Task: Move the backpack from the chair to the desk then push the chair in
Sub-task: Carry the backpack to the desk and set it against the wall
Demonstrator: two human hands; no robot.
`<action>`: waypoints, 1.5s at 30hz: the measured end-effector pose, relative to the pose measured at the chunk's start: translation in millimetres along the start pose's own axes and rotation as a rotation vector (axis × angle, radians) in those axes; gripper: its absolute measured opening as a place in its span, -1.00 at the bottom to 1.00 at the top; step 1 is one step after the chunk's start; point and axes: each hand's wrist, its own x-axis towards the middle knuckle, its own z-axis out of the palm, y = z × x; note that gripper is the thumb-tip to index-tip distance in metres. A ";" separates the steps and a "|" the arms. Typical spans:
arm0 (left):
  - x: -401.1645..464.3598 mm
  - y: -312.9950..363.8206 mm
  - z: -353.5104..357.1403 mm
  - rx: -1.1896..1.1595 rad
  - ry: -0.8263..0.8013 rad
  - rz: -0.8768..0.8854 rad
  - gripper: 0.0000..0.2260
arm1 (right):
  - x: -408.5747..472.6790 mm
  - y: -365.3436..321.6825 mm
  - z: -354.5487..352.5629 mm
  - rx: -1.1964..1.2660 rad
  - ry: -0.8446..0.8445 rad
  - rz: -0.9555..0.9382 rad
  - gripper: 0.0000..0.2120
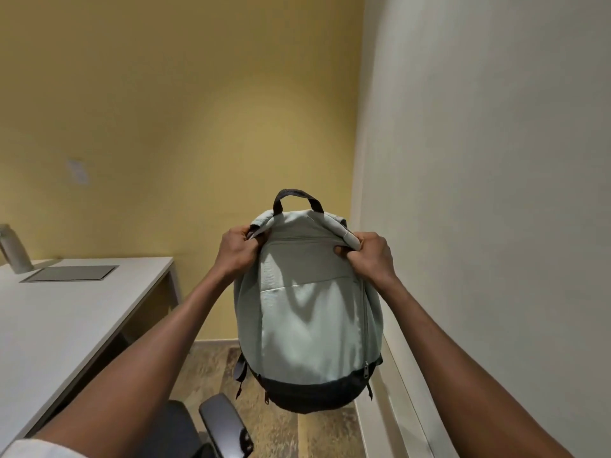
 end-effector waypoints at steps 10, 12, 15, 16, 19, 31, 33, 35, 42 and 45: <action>129.0 -43.3 -6.1 -0.058 -0.003 -0.039 -0.84 | 136.0 -11.0 76.1 0.000 -0.025 0.001 -0.60; 152.2 -54.8 -7.6 -0.050 0.028 -0.047 -0.83 | 163.6 -14.1 94.4 0.008 -0.030 -0.008 -0.59; 187.2 -75.5 -10.1 -0.025 0.093 -0.072 -0.89 | 205.9 -19.4 126.3 0.016 -0.049 -0.007 -0.61; 199.1 -83.0 -11.1 -0.015 0.114 -0.078 -0.92 | 220.9 -21.2 138.3 0.021 -0.054 -0.015 -0.62; 236.5 -106.2 -14.7 -0.005 0.170 -0.094 -0.88 | 267.9 -24.6 177.1 0.033 -0.080 -0.043 -0.70; 409.4 -201.6 -56.2 0.093 0.297 -0.205 -0.84 | 455.6 -50.8 332.7 0.149 -0.320 -0.202 -0.74; 428.6 -213.4 -65.7 0.103 0.322 -0.207 -0.83 | 476.9 -59.1 358.6 0.167 -0.348 -0.219 -0.80; 446.0 -226.7 -76.0 0.110 0.349 -0.212 -0.83 | 494.4 -68.2 385.0 0.181 -0.371 -0.231 -0.88; 507.3 -284.9 -122.4 0.126 0.481 -0.265 -0.85 | 544.1 -108.4 482.2 0.214 -0.424 -0.242 -0.77; 534.1 -313.6 -151.9 0.156 0.533 -0.265 -0.87 | 562.2 -128.4 526.8 0.229 -0.464 -0.262 -0.87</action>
